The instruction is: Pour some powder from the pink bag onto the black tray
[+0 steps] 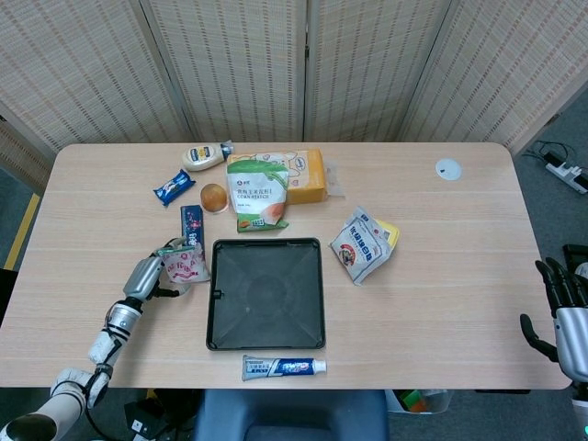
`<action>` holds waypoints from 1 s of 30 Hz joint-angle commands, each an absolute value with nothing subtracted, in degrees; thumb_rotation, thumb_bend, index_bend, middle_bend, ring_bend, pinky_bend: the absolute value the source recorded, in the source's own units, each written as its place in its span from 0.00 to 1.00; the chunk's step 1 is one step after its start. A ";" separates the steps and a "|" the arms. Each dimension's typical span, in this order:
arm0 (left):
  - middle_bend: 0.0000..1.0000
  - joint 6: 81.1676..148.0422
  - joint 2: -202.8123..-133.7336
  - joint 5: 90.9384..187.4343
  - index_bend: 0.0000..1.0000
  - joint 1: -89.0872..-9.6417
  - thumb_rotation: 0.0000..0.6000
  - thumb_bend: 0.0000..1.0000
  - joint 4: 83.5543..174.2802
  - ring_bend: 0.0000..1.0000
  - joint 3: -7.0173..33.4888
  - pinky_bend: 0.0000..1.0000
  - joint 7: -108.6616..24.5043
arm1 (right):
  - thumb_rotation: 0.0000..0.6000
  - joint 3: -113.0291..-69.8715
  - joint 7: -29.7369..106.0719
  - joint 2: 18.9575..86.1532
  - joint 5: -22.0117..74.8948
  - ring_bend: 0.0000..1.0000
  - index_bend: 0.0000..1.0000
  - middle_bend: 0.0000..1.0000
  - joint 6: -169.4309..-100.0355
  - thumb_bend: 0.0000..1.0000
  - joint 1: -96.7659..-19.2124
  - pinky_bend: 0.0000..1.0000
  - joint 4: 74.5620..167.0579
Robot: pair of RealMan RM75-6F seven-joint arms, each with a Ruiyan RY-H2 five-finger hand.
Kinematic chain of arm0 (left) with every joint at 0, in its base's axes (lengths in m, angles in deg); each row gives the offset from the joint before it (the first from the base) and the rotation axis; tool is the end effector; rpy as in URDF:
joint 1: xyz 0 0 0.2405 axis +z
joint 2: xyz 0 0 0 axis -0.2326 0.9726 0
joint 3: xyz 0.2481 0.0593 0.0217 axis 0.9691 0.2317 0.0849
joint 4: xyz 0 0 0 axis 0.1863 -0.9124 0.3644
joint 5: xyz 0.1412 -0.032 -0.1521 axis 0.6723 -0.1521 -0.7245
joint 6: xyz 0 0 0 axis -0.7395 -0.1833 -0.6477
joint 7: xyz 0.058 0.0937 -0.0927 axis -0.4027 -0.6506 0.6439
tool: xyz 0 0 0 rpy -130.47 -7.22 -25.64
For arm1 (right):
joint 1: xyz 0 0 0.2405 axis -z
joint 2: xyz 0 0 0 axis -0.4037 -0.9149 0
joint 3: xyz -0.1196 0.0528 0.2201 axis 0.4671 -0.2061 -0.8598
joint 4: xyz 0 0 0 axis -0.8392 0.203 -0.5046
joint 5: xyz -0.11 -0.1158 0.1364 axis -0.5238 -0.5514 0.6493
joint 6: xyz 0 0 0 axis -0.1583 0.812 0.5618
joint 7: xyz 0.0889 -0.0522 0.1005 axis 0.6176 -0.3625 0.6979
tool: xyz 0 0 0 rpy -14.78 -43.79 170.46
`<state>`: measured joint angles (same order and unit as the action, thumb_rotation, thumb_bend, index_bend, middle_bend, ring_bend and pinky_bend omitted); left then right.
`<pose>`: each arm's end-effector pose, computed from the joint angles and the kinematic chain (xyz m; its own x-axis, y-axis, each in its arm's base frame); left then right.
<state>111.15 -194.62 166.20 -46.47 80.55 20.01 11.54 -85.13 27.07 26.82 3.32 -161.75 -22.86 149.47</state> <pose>-0.3055 0.3516 -0.0326 -0.0220 0.3028 0.9528 0.9869 -0.1455 0.0690 -0.2918 -0.1524 0.1944 0.4872 0.0654 0.8708 -0.8723 0.0843 0.4817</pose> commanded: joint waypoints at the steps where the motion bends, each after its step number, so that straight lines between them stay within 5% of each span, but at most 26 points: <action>1: 0.15 111.26 -195.61 165.81 0.15 -46.69 1.00 0.29 79.21 0.20 19.70 0.22 11.96 | 0.91 -85.18 27.06 26.81 3.34 0.14 0.00 0.09 -161.67 0.42 -22.91 0.13 149.49; 30: 0.46 113.97 -201.30 164.52 0.49 -45.48 1.00 0.30 70.45 0.47 19.15 0.38 14.18 | 0.91 -85.42 27.04 26.89 3.63 0.14 0.00 0.10 -162.13 0.42 -22.50 0.13 149.53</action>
<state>113.89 -201.23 164.57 -45.51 70.53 19.19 14.11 -85.42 27.03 26.90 3.63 -162.13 -22.49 149.53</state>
